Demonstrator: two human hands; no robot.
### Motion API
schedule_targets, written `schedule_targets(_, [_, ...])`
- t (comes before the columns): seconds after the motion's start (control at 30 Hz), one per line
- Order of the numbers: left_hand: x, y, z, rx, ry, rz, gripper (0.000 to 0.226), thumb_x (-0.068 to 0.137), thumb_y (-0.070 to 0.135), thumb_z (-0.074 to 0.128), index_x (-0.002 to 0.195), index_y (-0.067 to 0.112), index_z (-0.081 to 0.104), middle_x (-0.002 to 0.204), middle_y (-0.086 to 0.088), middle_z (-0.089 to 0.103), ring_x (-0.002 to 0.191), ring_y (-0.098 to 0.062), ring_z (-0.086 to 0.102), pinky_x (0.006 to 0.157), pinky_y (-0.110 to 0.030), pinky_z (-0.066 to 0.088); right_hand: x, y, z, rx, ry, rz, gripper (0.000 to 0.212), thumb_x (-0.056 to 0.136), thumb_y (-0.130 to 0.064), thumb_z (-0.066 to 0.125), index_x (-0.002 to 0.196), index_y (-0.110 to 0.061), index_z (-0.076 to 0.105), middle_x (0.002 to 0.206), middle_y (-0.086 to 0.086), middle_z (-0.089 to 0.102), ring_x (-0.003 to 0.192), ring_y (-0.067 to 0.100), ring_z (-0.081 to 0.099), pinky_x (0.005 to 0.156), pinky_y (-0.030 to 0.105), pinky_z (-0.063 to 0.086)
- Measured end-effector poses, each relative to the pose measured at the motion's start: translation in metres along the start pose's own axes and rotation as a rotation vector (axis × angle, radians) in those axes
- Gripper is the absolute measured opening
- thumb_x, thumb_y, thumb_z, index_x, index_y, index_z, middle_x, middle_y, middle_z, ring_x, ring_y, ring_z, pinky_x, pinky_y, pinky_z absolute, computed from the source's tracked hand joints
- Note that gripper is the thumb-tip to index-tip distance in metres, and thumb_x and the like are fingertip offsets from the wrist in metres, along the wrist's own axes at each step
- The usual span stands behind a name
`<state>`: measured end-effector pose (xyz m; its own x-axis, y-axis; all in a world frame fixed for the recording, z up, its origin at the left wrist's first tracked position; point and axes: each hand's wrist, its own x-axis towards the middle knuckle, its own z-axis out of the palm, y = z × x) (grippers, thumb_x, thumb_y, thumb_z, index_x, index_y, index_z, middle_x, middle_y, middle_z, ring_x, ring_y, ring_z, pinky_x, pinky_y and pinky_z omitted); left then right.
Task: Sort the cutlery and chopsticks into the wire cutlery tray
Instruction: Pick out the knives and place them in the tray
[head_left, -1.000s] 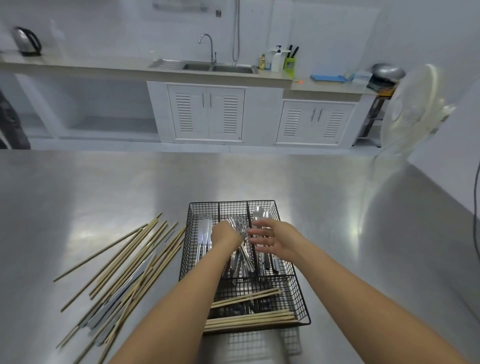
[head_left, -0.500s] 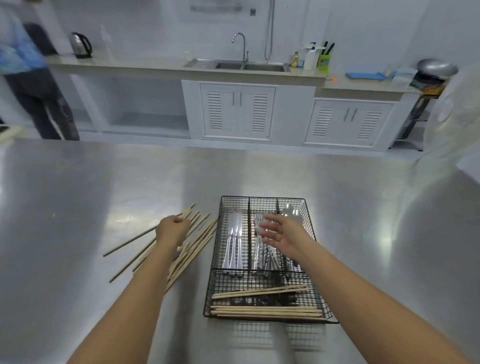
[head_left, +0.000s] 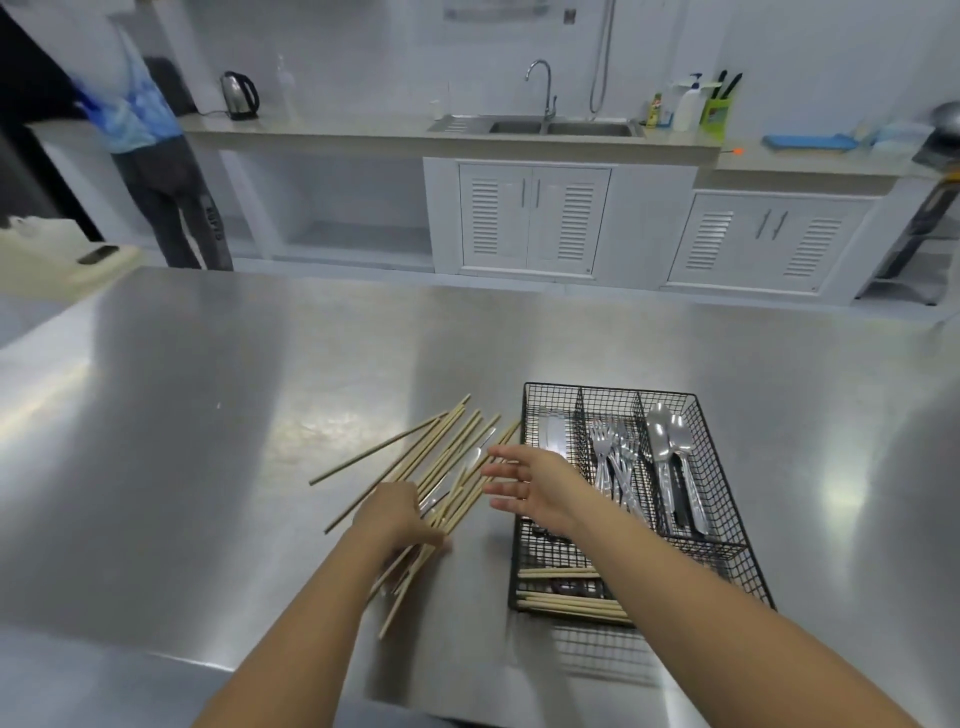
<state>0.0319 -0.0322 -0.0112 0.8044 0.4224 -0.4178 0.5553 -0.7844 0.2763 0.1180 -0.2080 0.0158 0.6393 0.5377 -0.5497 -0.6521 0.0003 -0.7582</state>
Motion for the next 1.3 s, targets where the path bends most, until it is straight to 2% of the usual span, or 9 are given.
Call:
schedule_targets(0.1, [0.004, -0.005, 0.001, -0.203, 0.049, 0.031, 0.032, 0.078, 0.043, 0.068, 0.075, 0.018, 0.048, 0.075, -0.001, 0.055, 0.069, -0.02, 0.055, 0.064, -0.033, 0.051, 0.002, 0.005, 0.009, -0.004, 0.006, -0.003, 0.03, 0.093, -0.017, 0.054, 0.118, -0.003, 0.061, 0.092, 0.012, 0.067, 0.073, 0.023, 0.064, 0.069, 0.034, 0.055])
schedule_targets(0.23, [0.008, -0.016, 0.0, -0.277, 0.018, 0.084, 0.013, 0.085, 0.024, 0.063, 0.088, 0.016, 0.053, 0.079, -0.004, 0.057, 0.075, -0.023, 0.06, 0.065, -0.037, 0.06, 0.006, 0.015, 0.021, -0.078, 0.048, -0.006, 0.028, 0.094, -0.017, 0.053, 0.115, -0.002, 0.062, 0.091, 0.012, 0.067, 0.073, 0.024, 0.065, 0.072, 0.035, 0.055])
schedule_targets(0.43, [0.013, -0.016, 0.001, -0.203, 0.061, 0.139, 0.012, 0.082, 0.021, 0.066, 0.085, 0.017, 0.054, 0.076, 0.002, 0.053, 0.074, -0.019, 0.058, 0.063, -0.034, 0.056, 0.012, 0.047, 0.054, -0.57, 0.091, -0.03, 0.025, 0.091, -0.007, 0.051, 0.11, -0.003, 0.067, 0.085, 0.011, 0.067, 0.061, 0.018, 0.064, 0.061, 0.027, 0.056])
schedule_targets(0.53, [0.018, -0.017, -0.002, -0.173, 0.082, 0.128, 0.011, 0.081, 0.02, 0.067, 0.08, 0.015, 0.057, 0.077, -0.001, 0.058, 0.065, -0.016, 0.057, 0.058, -0.028, 0.052, 0.017, 0.064, 0.064, -0.939, 0.062, -0.134, 0.032, 0.086, -0.011, 0.049, 0.108, -0.01, 0.071, 0.1, 0.012, 0.07, 0.08, 0.023, 0.066, 0.077, 0.037, 0.058])
schedule_targets(0.63, [0.025, -0.018, -0.002, -0.184, 0.049, 0.099, 0.012, 0.082, 0.013, 0.067, 0.074, 0.01, 0.059, 0.071, -0.005, 0.059, 0.054, -0.017, 0.058, 0.046, -0.024, 0.05, 0.016, 0.071, 0.069, -1.126, 0.099, -0.217, 0.037, 0.085, -0.009, 0.047, 0.114, -0.013, 0.071, 0.119, 0.009, 0.067, 0.105, 0.023, 0.063, 0.093, 0.031, 0.051])
schedule_targets(0.77, [0.03, -0.014, -0.008, -0.102, 0.011, 0.113, 0.013, 0.077, 0.014, 0.068, 0.072, 0.006, 0.059, 0.07, -0.011, 0.062, 0.06, -0.025, 0.064, 0.055, -0.032, 0.058, 0.017, 0.069, 0.062, -1.15, 0.25, -0.254, 0.03, 0.085, -0.012, 0.052, 0.109, -0.01, 0.071, 0.115, 0.009, 0.067, 0.105, 0.022, 0.063, 0.09, 0.028, 0.05])
schedule_targets(0.87, [0.028, -0.008, -0.01, 0.009, 0.032, 0.153, 0.03, 0.076, 0.021, 0.068, 0.063, 0.014, 0.041, 0.059, 0.0, 0.045, 0.065, -0.021, 0.053, 0.048, -0.025, 0.039, 0.021, 0.067, 0.055, -1.175, 0.371, -0.257, 0.023, 0.084, -0.011, 0.053, 0.099, -0.005, 0.07, 0.105, 0.013, 0.068, 0.094, 0.024, 0.064, 0.081, 0.029, 0.053])
schedule_targets(1.13, [0.027, 0.002, -0.002, 0.206, 0.05, 0.246, 0.028, 0.08, 0.032, 0.066, 0.098, 0.011, 0.058, 0.083, -0.002, 0.053, 0.075, -0.017, 0.053, 0.064, -0.026, 0.041, 0.028, 0.065, 0.058, -1.134, 0.502, -0.185, 0.017, 0.078, -0.009, 0.06, 0.09, -0.003, 0.07, 0.093, 0.011, 0.067, 0.083, 0.022, 0.065, 0.073, 0.032, 0.058])
schedule_targets(1.3, [0.029, 0.004, -0.001, 0.214, 0.026, 0.293, 0.018, 0.086, 0.033, 0.053, 0.085, 0.014, 0.052, 0.076, 0.0, 0.051, 0.072, -0.017, 0.051, 0.062, -0.027, 0.038, 0.031, 0.063, 0.062, -1.076, 0.529, -0.1, 0.02, 0.076, -0.017, 0.069, 0.089, -0.002, 0.07, 0.09, 0.012, 0.07, 0.075, 0.019, 0.064, 0.067, 0.027, 0.056])
